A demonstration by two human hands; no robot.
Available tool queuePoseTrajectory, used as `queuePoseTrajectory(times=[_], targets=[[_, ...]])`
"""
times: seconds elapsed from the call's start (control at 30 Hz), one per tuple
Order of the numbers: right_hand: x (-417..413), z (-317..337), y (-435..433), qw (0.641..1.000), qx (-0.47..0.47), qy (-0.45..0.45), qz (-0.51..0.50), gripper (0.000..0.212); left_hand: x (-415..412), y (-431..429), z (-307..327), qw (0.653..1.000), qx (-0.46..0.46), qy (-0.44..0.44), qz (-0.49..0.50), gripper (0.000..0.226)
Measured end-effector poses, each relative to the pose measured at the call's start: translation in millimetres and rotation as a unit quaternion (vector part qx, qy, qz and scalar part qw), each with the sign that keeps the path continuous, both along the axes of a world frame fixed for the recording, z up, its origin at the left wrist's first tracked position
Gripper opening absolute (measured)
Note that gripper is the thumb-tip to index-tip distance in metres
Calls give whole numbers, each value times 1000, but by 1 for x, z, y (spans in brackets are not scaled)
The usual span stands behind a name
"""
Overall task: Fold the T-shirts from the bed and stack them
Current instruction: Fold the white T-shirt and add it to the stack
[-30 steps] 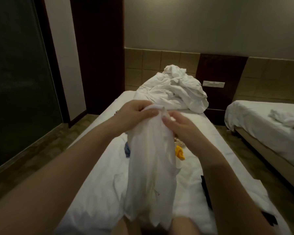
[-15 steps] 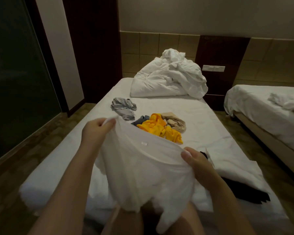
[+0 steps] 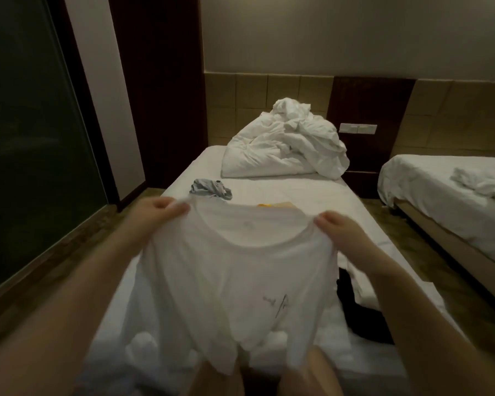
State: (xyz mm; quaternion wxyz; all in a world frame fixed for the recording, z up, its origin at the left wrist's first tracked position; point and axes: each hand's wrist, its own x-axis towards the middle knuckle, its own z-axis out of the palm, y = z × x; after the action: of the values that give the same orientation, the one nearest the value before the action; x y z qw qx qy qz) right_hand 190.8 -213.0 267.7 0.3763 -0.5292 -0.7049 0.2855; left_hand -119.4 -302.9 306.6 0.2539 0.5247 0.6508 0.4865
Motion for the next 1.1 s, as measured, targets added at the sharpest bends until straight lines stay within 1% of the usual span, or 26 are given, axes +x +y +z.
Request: queuePoseTrajectory(times=[0.07, 0.17, 0.27, 0.4, 0.47, 0.53, 0.57, 0.6, 0.63, 0.67, 0.7, 0.77, 0.8, 0.83, 0.87, 0.9, 0.93, 0.97, 1.0, 1.03, 1.07, 1.1], targets=[[3, 52, 8, 995, 96, -7, -33, 19, 2, -4, 49, 999, 36, -1, -32, 15], [7, 136, 9, 969, 237, -15, -66, 25, 5, -10, 126, 987, 111, 100, -57, 10], [14, 205, 9, 937, 334, -9, -107, 26, 3, -8, 185, 972, 172, 151, -44, 14], [22, 254, -3, 896, 409, -43, -168, 27, 7, -15, 229, 959, 237, 156, -20, 18], [28, 273, -18, 868, 451, -31, -205, 29, 9, -22, 249, 948, 286, 141, -8, 16], [32, 287, -33, 839, 493, -8, -232, 31, 12, -28, 262, 946, 301, 119, -19, 13], [32, 292, -39, 841, 486, -15, -239, 30, 15, -28, 263, 950, 284, 122, -35, 14], [31, 294, -41, 855, 456, -57, -242, 29, 18, -28, 260, 955, 244, 158, -63, 16], [30, 293, -40, 870, 414, -129, -236, 29, 21, -27, 256, 957, 192, 198, -92, 18], [32, 290, -38, 877, 378, -200, -220, 29, 23, -27, 253, 955, 158, 228, -103, 20], [36, 287, -35, 881, 358, -229, -210, 30, 23, -27, 253, 957, 154, 224, -103, 21], [46, 289, -38, 886, 357, -215, -200, 32, 21, -31, 261, 965, 180, 165, -91, 23], [50, 291, -41, 887, 356, -226, -187, 32, 20, -32, 263, 967, 185, 145, -93, 27], [52, 293, -46, 884, 351, -257, -170, 31, 19, -32, 264, 968, 175, 145, -106, 38], [54, 295, -48, 880, 349, -281, -156, 31, 19, -32, 263, 965, 164, 165, -117, 55], [56, 300, -51, 878, 365, -273, -147, 29, 18, -32, 262, 961, 167, 186, -118, 73], [59, 305, -54, 879, 384, -243, -145, 26, 14, -31, 262, 959, 179, 184, -116, 86], [60, 309, -56, 880, 400, -211, -142, 22, 9, -28, 264, 961, 192, 168, -110, 90], [62, 310, -57, 892, 389, -190, -130, 20, 5, -25, 266, 963, 196, 151, -105, 88], [62, 311, -56, 914, 354, -168, -105, 20, 3, -22, 267, 965, 185, 147, -114, 88], [61, 309, -55, 942, 295, -143, -73, 20, 3, -20, 265, 968, 154, 150, -133, 91], [59, 305, -55, 967, 220, -125, -41, 20, 3, -18, 259, 970, 104, 153, -159, 95]])
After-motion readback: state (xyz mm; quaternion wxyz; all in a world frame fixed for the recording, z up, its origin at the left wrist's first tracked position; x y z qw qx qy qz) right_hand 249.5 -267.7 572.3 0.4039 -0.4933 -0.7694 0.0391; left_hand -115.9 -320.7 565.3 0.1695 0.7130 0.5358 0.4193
